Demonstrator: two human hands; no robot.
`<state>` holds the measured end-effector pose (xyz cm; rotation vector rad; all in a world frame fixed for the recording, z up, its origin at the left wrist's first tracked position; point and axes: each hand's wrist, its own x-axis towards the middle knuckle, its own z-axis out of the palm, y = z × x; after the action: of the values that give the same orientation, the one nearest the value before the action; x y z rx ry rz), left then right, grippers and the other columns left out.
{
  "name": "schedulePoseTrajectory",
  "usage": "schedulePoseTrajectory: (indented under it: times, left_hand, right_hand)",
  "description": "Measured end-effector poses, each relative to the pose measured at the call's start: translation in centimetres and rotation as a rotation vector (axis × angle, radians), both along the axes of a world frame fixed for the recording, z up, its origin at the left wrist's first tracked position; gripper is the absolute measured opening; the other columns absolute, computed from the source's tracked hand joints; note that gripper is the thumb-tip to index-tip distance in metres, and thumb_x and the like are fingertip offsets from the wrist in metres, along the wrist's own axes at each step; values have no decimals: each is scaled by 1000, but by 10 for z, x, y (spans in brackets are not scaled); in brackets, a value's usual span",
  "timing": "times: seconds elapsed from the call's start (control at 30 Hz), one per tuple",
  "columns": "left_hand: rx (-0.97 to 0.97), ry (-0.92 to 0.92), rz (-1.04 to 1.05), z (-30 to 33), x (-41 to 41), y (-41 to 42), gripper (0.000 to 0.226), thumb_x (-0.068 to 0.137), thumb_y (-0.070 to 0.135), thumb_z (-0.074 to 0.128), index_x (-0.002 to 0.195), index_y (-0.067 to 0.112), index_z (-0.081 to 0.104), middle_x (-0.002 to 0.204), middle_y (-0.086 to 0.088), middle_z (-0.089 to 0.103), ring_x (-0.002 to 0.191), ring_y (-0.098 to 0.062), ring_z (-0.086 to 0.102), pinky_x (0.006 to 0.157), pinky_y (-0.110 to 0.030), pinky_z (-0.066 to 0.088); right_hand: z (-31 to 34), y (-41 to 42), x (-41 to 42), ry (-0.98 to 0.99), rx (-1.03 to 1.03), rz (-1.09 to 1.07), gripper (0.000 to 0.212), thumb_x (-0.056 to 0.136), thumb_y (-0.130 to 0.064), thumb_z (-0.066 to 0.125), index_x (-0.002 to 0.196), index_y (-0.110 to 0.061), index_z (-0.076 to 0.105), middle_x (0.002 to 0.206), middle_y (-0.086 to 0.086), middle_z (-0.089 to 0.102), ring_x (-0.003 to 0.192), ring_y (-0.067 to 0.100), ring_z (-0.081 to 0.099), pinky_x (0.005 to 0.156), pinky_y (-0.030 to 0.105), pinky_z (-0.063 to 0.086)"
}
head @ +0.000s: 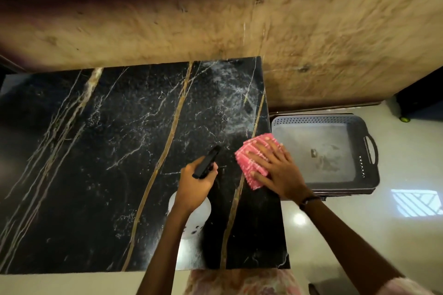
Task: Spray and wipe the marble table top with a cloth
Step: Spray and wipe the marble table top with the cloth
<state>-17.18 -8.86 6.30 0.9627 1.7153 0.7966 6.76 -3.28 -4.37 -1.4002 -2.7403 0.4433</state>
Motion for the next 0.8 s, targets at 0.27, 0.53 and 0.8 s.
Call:
schedulePoseTrajectory:
  times: [0.27,0.53,0.8]
  left_hand:
    - [3,-2,17,-6,-20,48,9,87,7,59,79,8,64,67,-30,52,47,-16,44,48,-28,37]
    - [3,-50,11,-9,-46,102,14,88,5,58,75,1,60,50,-9,39,39,-12,30,47,-31,27]
    - [33,-34,-29,-10,-68,136,17,89,4,55,78,15,63,61,-23,52,37,-9,35,44,-26,31]
  right_hand:
    - [-3,112,-103,-4,-2,-179,62,91,-59,31,145,-29,40,153,6,37,143,33,25,111,60,25]
    - [-11,90,-74,6,94,119,61,96,-63,24,149,-34,28,157,2,28,147,26,15,118,50,13]
    - [-10,179,-93,27,105,-217,61,93,-62,31,144,-29,41,151,6,39,143,32,26,113,53,25]
